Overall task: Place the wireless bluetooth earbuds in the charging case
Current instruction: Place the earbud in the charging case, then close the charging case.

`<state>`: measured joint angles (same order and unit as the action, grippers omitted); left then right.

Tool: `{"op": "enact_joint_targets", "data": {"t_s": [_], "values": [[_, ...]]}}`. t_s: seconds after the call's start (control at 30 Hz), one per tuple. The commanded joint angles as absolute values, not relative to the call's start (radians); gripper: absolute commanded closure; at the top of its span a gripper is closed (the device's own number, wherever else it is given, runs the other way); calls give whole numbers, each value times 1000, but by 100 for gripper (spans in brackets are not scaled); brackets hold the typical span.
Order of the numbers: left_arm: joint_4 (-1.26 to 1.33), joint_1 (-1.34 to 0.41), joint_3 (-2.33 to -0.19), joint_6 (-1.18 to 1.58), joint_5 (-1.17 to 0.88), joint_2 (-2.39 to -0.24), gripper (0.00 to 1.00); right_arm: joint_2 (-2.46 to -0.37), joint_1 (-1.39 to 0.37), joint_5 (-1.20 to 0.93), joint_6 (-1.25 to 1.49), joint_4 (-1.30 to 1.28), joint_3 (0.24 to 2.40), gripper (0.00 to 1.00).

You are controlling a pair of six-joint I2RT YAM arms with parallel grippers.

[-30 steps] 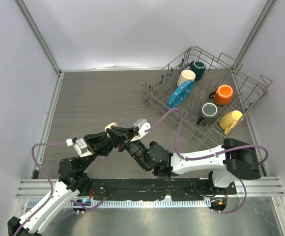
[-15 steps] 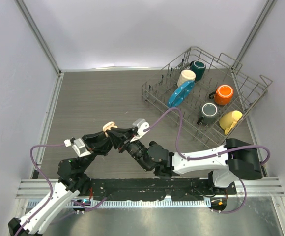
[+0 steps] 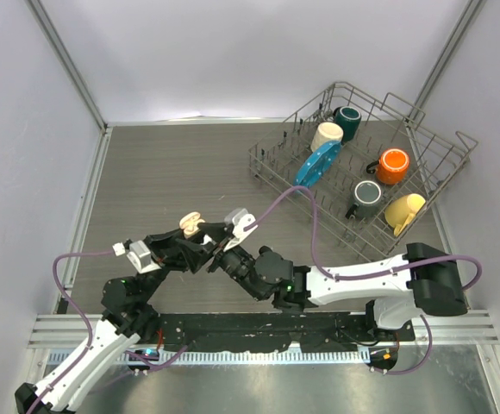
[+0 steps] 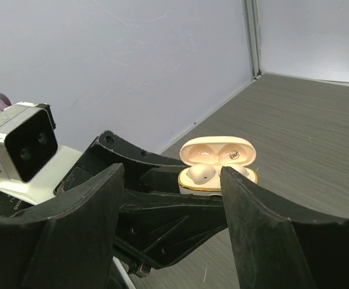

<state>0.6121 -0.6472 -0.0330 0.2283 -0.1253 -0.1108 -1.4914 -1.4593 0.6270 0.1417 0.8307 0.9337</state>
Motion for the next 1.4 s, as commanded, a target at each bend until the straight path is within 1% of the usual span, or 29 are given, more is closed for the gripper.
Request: {"op": "enact_joint_targets", "data": {"t_s": [0.0,0.07,0.23,0.4,0.5,0.57,0.6,0.63,0.67,0.7,0.73,0.83,1.0,1.17,1.37], "values": [[677,-647,20,226,-126,-92,100,-1416,-1450,631,143,767,999,27],[669,-647,21,225,-123,-86,100,-1393,-1448,623,130,773,1003,24],[657,-647,23,225,-123,-83,100,-1356,-1448,614,80,799,1020,21],[644,-647,20,224,-127,-83,100,-1310,-1448,644,72,764,1022,19],[643,-647,25,221,-126,-84,100,-1295,-1434,735,95,677,1034,15],[641,-647,23,212,-129,-89,100,-1293,-1408,813,207,487,1072,15],[641,-647,18,212,-133,-92,100,-1296,-1344,811,275,383,1135,15],[638,-647,15,209,-141,-95,100,-1298,-1300,743,458,172,1166,15],[631,-647,11,201,-147,-98,100,-1301,-1252,680,527,90,1189,15],[623,-647,8,196,-152,-103,100,-1299,-1145,593,588,39,1198,15],[603,-647,3,193,-164,-107,100,-1290,-1109,469,636,10,1187,15],[594,-647,2,183,-198,-130,100,-1258,-1031,350,644,-21,1141,15],[523,-647,-71,134,-274,-193,100,-1244,-965,246,634,-124,1123,15],[578,-647,-83,140,-351,-285,100,-1213,-942,267,626,-152,1112,15],[603,-647,-98,143,-402,-363,100,-1218,-934,190,586,-152,1118,15]]}}
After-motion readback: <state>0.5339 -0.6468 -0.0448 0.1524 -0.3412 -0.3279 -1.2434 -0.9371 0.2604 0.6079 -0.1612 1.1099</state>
